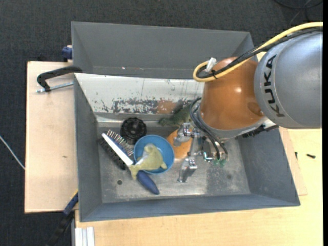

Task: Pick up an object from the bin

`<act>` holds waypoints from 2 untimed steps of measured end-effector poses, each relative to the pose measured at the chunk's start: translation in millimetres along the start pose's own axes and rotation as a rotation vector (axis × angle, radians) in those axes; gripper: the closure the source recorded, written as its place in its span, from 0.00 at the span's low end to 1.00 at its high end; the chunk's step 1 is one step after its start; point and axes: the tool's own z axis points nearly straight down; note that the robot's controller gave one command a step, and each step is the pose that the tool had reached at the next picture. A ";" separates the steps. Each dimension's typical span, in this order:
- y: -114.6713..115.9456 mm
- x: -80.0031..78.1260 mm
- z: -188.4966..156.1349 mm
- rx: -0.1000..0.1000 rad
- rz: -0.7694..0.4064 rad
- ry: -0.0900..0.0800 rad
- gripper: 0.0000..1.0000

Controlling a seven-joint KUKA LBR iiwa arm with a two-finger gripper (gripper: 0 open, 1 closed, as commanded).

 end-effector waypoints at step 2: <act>32.7 -46.4 87.5 -0.003 -0.073 -0.009 1.00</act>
Offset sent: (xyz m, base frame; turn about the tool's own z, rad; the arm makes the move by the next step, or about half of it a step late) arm 0.0485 0.0330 -0.0996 -0.0715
